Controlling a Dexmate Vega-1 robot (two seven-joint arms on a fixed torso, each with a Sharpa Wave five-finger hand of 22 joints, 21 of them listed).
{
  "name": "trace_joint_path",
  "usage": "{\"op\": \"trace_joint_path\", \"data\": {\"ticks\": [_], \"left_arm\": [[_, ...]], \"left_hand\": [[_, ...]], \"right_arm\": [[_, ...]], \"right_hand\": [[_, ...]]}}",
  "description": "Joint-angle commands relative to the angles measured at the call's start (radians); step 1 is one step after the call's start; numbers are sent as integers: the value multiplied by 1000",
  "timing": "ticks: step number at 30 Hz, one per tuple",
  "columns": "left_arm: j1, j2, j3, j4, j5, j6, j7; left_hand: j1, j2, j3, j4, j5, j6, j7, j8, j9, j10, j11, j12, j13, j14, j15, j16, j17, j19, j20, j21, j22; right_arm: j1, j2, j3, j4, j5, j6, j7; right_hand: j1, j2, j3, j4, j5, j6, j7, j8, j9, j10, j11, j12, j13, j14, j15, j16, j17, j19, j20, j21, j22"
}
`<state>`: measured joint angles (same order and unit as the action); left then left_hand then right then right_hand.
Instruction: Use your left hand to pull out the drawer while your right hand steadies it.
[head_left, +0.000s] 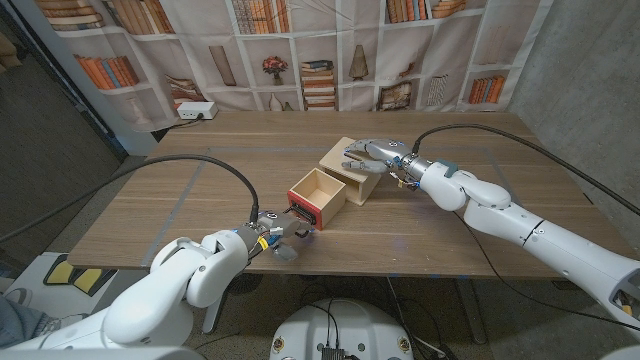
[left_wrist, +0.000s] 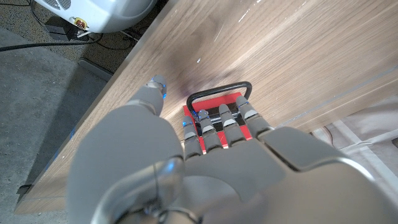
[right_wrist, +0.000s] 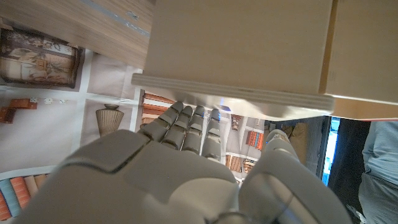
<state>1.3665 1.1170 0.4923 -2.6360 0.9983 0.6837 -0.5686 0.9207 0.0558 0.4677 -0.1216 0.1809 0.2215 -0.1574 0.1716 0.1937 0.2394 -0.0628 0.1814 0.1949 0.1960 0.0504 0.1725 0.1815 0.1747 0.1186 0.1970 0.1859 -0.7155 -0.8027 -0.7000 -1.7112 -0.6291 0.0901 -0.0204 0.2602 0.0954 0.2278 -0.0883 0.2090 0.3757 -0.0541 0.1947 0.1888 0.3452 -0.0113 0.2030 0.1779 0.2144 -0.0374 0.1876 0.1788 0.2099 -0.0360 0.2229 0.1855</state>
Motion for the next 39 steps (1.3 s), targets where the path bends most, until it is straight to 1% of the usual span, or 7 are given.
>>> {"op": "trace_joint_path", "data": {"ticks": [1,5,8,16,21,27,39], "left_arm": [[14,-14,-21,10,23,-26,2],[41,5,-92,1,-48,-54,58],[69,22,-156,-5,-110,-76,115],[190,34,-373,6,-282,-171,283],[278,4,-503,16,-315,-239,348],[278,-27,-535,29,-313,-274,334],[225,-53,-511,68,-319,-326,308]], "left_hand": [[-7,3,-1,4,-3,-23,4,7,2,-25,-25,1,2,-29,-26,2,1,-25,-10,-2,2],[-13,11,1,9,-3,4,15,25,2,-16,-57,14,2,-32,-63,9,2,-35,-19,1,3],[-21,19,2,15,-3,42,34,38,2,9,-51,26,2,-10,-102,19,3,-28,-41,8,3],[-45,27,-1,27,-4,108,79,55,0,61,-46,39,0,30,-120,28,2,6,-113,23,2],[-52,27,-3,31,-4,123,88,58,-1,77,-48,42,0,46,-124,31,2,17,-130,27,2],[-55,27,-4,32,-4,126,89,57,-1,80,-50,42,0,49,-123,31,2,19,-132,27,1],[-63,26,-6,35,-4,147,92,61,-1,88,-49,41,-1,56,-125,30,2,18,-126,26,1]], "right_arm": [[-13,-7,9,-12,2,-12,-4],[-23,-12,19,-28,3,-22,-12],[-30,-15,27,-37,6,-26,-23],[-47,-12,40,-57,11,-44,-42],[-52,-5,38,-70,1,-64,-44],[-50,6,39,-69,7,-73,-52],[-30,17,31,-69,3,-82,-44]], "right_hand": [[0,5,2,-3,-1,10,1,6,5,9,-1,8,5,2,-13,-3,2,12,-41,2,0],[0,5,2,-3,-1,11,1,6,5,9,0,8,5,2,-14,-3,2,12,-41,1,0],[1,5,2,-3,-1,11,1,6,5,8,-4,7,5,1,-13,-3,2,12,-40,0,0],[0,5,2,-4,-1,10,0,5,5,9,0,8,5,2,-13,-3,2,13,-40,-1,0],[0,5,2,-4,-1,10,0,5,5,9,-1,8,5,2,-13,-3,2,13,-40,-2,0],[0,5,2,-4,-1,10,-1,5,5,9,0,8,5,1,-13,-3,2,13,-40,-3,0],[-1,5,2,-4,-1,9,-2,4,5,10,-1,8,5,2,-13,-3,2,13,-40,-4,0]]}}
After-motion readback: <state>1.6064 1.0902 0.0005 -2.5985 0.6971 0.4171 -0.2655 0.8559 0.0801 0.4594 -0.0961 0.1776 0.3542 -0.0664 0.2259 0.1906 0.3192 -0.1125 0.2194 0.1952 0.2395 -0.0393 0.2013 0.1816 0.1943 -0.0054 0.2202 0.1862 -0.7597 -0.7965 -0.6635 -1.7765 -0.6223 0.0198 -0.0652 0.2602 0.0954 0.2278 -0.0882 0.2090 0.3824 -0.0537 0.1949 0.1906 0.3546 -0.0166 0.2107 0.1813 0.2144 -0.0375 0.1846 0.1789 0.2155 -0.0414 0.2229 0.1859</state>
